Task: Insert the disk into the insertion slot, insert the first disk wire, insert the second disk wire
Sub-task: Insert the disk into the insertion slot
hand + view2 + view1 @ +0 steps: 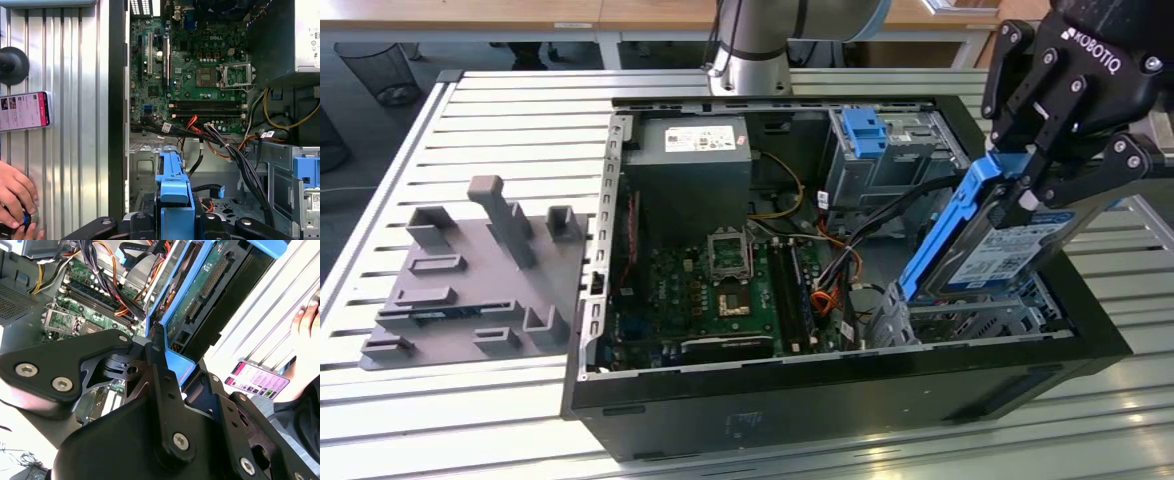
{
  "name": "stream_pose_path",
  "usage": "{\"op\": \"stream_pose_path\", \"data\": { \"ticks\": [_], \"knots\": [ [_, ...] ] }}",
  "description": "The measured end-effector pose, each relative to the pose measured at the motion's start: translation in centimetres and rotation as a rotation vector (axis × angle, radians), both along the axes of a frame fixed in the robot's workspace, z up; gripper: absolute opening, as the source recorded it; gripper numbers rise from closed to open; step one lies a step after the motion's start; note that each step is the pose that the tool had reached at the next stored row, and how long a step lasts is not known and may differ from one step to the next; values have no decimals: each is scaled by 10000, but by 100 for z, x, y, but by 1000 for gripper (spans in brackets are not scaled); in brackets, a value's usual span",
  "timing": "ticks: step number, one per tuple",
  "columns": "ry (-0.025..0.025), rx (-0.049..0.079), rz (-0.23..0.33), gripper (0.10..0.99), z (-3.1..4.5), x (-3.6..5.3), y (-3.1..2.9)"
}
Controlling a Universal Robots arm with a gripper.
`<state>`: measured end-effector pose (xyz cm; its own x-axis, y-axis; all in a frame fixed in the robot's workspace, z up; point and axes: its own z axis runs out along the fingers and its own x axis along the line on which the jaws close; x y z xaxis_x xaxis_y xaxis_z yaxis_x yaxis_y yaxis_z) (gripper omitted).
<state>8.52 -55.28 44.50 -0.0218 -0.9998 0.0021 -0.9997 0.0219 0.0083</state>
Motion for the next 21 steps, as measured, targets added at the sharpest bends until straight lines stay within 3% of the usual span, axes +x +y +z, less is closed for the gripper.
{"op": "stream_pose_path", "data": {
  "ticks": [21],
  "knots": [
    [8,0,-14,365,-112,2,9]
  ]
}}
